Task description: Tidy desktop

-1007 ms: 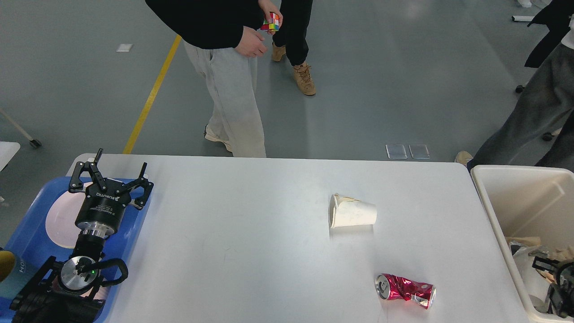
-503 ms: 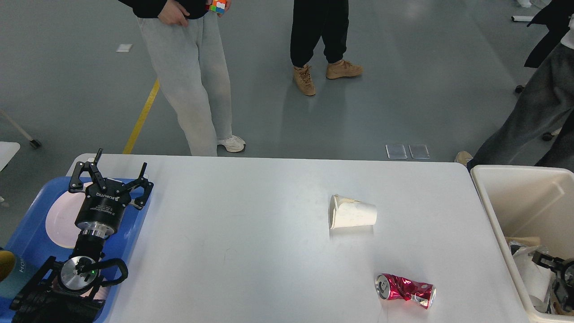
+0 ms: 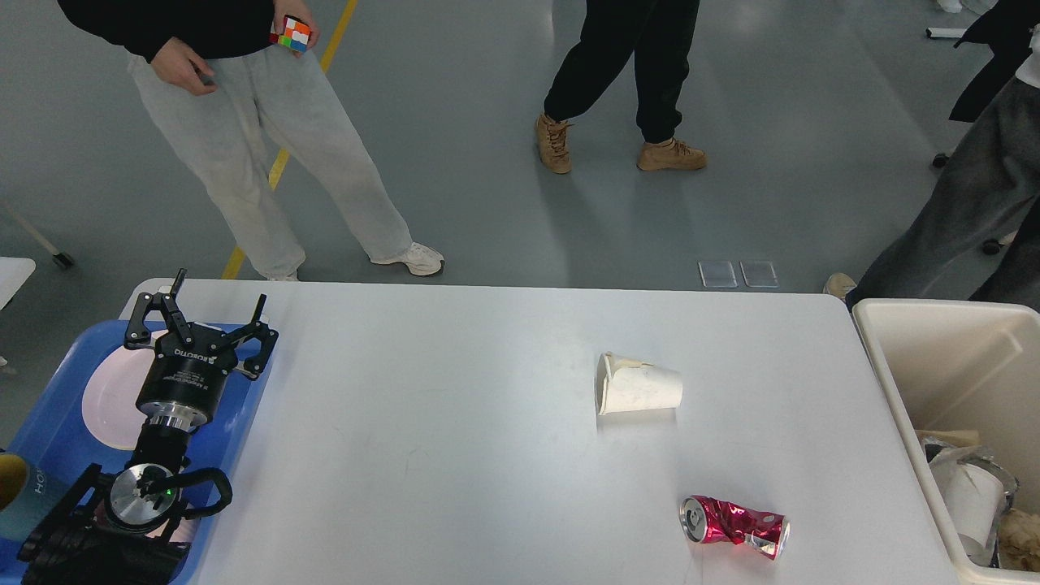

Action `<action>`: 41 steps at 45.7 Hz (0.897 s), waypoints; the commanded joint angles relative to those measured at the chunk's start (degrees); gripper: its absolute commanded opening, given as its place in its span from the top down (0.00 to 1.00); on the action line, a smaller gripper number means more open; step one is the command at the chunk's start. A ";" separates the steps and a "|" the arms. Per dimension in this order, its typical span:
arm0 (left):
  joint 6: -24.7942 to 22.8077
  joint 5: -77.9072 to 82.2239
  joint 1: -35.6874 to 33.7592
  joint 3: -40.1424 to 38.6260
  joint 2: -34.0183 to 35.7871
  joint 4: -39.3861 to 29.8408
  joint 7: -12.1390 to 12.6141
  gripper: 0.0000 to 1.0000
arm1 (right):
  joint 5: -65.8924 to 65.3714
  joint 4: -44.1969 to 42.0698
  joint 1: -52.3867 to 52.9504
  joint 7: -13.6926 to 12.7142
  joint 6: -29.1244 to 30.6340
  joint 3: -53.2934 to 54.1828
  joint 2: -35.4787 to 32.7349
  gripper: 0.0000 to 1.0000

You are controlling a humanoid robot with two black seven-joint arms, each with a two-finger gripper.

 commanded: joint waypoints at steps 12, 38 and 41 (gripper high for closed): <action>-0.01 0.00 0.00 0.00 0.00 0.00 -0.05 0.04 | 0.59 25.42 42.15 -2.81 30.30 -7.81 14.35 0.00; -0.01 0.00 0.00 -0.09 0.09 0.00 -0.05 0.04 | 4.46 39.85 61.86 20.22 32.34 -12.90 22.71 0.00; -0.01 0.00 0.00 -0.09 0.00 0.00 -0.05 0.04 | 4.38 39.58 62.04 20.22 31.64 -12.81 23.15 0.00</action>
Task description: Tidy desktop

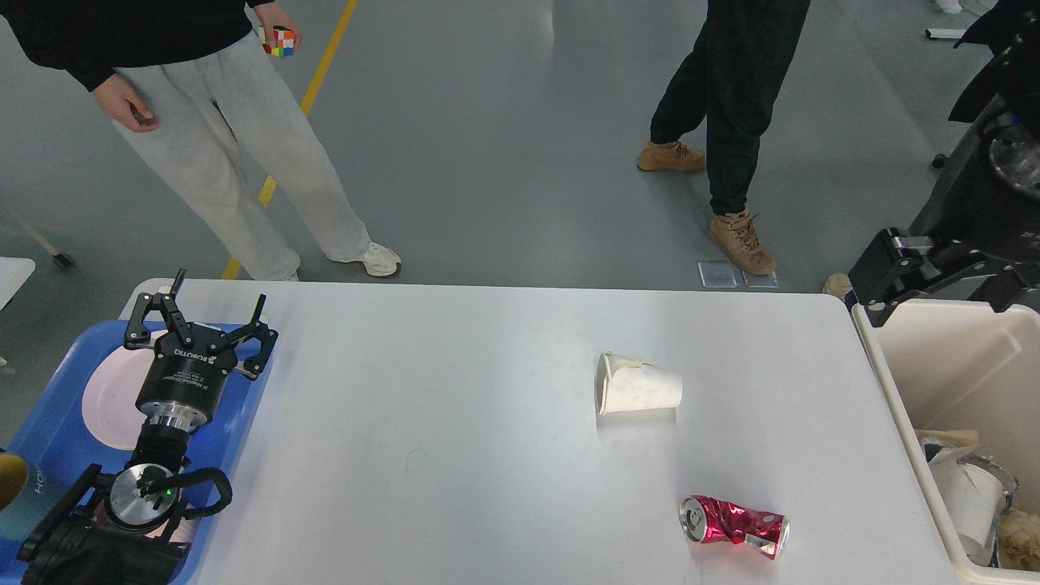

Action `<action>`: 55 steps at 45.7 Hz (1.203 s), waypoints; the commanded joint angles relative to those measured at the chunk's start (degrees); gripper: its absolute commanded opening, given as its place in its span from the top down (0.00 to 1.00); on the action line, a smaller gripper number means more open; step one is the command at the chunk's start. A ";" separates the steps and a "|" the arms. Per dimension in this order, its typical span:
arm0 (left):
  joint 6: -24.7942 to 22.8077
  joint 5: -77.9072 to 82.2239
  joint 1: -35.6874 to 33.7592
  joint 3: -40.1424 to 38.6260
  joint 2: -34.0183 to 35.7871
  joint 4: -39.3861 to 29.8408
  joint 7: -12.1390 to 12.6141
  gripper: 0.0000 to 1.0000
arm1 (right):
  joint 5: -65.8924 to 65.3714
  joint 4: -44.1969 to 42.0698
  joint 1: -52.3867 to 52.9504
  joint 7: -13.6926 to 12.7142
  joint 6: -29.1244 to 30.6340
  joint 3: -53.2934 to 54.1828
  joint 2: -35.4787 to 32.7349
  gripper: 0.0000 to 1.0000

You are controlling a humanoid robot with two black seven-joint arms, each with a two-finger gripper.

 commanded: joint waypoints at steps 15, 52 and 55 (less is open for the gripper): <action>0.00 0.00 0.00 -0.07 -0.03 0.00 0.01 0.04 | -0.92 -0.72 0.17 0.78 -2.97 2.01 2.19 0.00; 0.00 0.00 -0.08 -0.07 -0.03 0.00 0.01 0.04 | -32.98 -22.95 -38.06 8.06 -27.76 21.70 8.16 0.01; 0.09 0.00 0.00 -0.07 -0.03 0.00 0.01 0.04 | -39.58 -24.71 -41.05 12.80 -29.24 21.70 10.44 0.05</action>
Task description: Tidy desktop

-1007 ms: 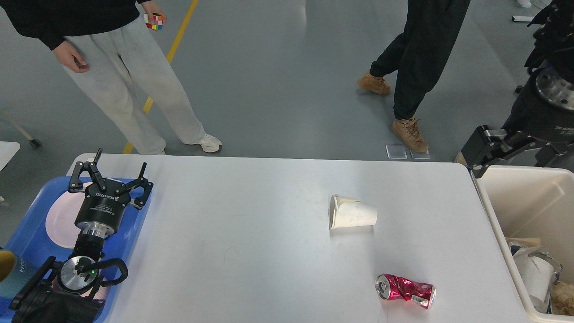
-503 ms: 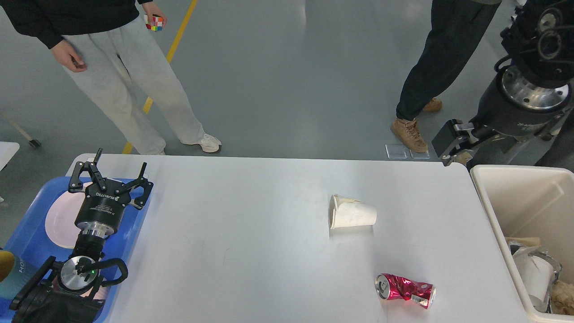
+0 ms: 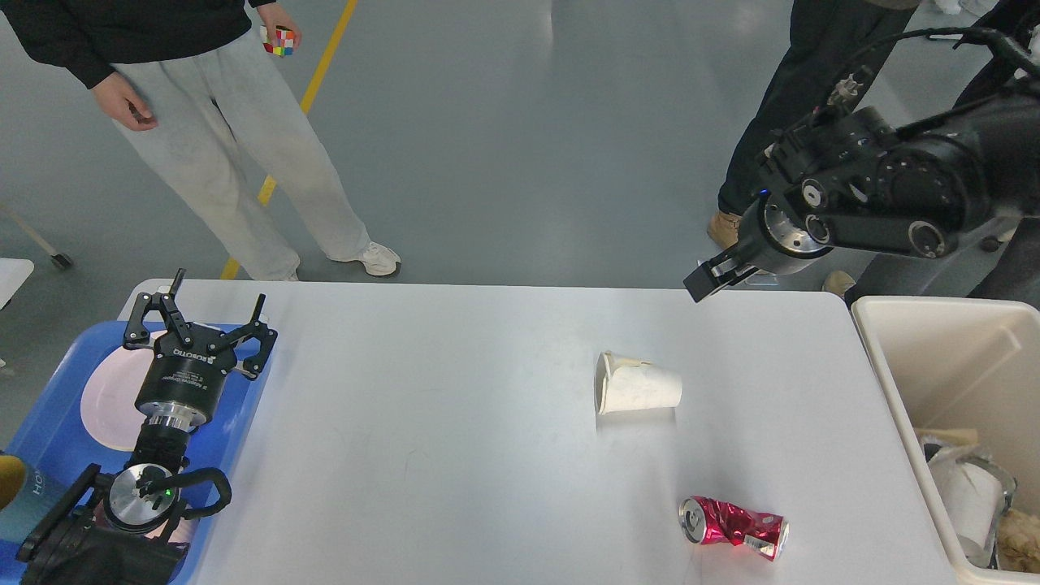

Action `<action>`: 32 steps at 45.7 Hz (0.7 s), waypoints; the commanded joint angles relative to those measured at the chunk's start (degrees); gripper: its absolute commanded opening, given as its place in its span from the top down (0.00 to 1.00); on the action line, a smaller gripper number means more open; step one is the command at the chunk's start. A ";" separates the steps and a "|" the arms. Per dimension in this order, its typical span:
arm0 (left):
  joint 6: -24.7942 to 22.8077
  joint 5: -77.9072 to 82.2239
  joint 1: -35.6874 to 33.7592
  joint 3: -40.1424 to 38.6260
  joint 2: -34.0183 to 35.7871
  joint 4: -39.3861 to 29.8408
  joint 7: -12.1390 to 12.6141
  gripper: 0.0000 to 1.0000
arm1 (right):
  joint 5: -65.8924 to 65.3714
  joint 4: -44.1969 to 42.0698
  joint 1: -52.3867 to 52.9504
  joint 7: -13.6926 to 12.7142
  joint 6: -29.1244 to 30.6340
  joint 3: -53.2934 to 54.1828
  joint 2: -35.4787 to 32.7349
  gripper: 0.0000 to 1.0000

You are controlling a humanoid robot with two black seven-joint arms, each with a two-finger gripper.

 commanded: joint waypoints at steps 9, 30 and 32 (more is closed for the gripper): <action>0.00 0.00 -0.09 0.07 -0.03 0.00 0.00 0.04 | -21.28 -15.78 -16.55 17.11 -8.23 0.37 10.09 0.05; 0.00 0.00 -0.09 0.07 -0.03 0.00 0.09 0.04 | -24.19 -44.11 -38.45 21.25 -15.61 -11.40 22.76 0.05; -0.08 0.00 -0.09 -0.02 -0.12 0.00 0.09 0.04 | -24.10 -44.20 -39.24 21.51 -15.70 -13.07 22.59 0.05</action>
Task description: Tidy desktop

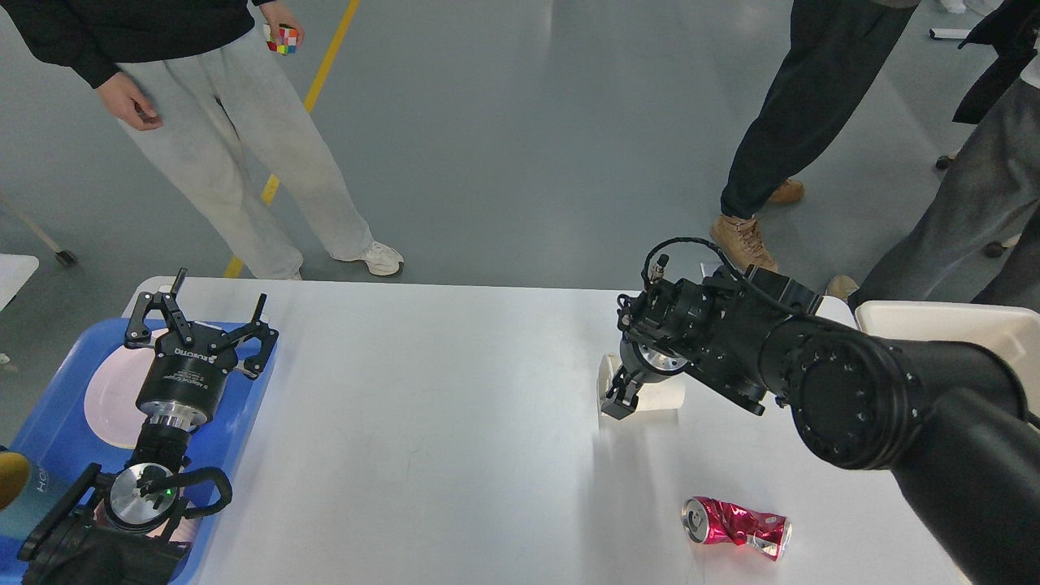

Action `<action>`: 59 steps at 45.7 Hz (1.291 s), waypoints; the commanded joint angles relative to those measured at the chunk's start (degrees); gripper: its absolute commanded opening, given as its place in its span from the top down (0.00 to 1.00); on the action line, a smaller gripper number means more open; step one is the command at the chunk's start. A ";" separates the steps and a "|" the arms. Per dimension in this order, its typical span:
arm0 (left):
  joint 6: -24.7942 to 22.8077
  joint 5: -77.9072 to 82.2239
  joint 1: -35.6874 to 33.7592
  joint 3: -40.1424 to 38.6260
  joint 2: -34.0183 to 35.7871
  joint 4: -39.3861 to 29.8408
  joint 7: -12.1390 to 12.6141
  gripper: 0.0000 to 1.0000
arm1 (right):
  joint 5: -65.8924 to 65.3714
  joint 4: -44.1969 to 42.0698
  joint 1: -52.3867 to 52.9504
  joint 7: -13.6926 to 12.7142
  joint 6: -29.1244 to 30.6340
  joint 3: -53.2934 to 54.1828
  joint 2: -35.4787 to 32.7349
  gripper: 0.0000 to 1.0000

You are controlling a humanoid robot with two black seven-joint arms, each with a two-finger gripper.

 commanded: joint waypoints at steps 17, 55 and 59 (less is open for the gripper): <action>-0.09 0.00 0.01 0.02 -0.08 0.00 -0.01 0.04 | 3.33 -11.46 -10.51 0.05 -5.54 -5.91 -0.46 0.04; 0.00 0.00 0.01 0.02 0.00 0.00 -0.01 0.04 | 13.97 -12.34 -11.75 -1.27 -4.49 -5.38 -0.46 1.00; 0.00 0.00 0.01 0.02 0.00 0.00 -0.01 0.04 | 14.32 -12.43 -11.75 -1.36 -4.22 -4.68 -0.46 1.00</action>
